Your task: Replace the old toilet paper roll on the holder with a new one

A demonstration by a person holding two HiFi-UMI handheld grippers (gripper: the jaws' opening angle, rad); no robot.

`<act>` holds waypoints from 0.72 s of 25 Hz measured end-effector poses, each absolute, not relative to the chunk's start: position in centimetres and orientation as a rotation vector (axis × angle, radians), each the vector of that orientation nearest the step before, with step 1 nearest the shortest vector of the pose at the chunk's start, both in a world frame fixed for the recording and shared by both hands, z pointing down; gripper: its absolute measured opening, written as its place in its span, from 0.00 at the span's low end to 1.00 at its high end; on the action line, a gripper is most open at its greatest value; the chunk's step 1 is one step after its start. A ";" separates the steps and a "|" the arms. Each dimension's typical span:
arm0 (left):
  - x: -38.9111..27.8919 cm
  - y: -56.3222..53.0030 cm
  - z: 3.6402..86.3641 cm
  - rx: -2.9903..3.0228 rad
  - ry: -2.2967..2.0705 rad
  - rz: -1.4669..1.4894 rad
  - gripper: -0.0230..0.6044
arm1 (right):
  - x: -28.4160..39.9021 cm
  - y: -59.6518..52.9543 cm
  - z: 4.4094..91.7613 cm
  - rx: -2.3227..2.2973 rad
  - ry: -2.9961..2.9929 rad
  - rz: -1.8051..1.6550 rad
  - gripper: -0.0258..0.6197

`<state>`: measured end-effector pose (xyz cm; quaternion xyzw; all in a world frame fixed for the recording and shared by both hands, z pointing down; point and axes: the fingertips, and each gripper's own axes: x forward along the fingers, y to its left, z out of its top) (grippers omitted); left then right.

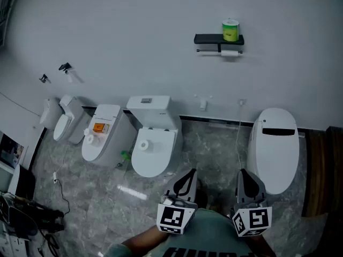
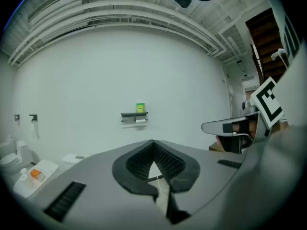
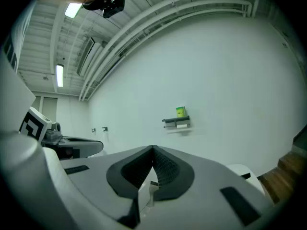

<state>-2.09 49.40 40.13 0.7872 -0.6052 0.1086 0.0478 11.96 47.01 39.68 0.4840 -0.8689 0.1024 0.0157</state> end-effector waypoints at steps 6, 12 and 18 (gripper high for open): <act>-2.4 47.3 41.4 2.409 -1.797 0.306 0.04 | 11.6 45.3 40.4 1.532 -2.662 0.311 0.05; -2.6 42.8 42.6 2.440 -1.755 0.268 0.04 | 11.0 41.4 41.7 1.543 -2.597 0.330 0.05; -5.7 36.7 44.1 2.406 -1.758 0.253 0.04 | 8.3 35.5 43.2 1.549 -2.548 0.386 0.05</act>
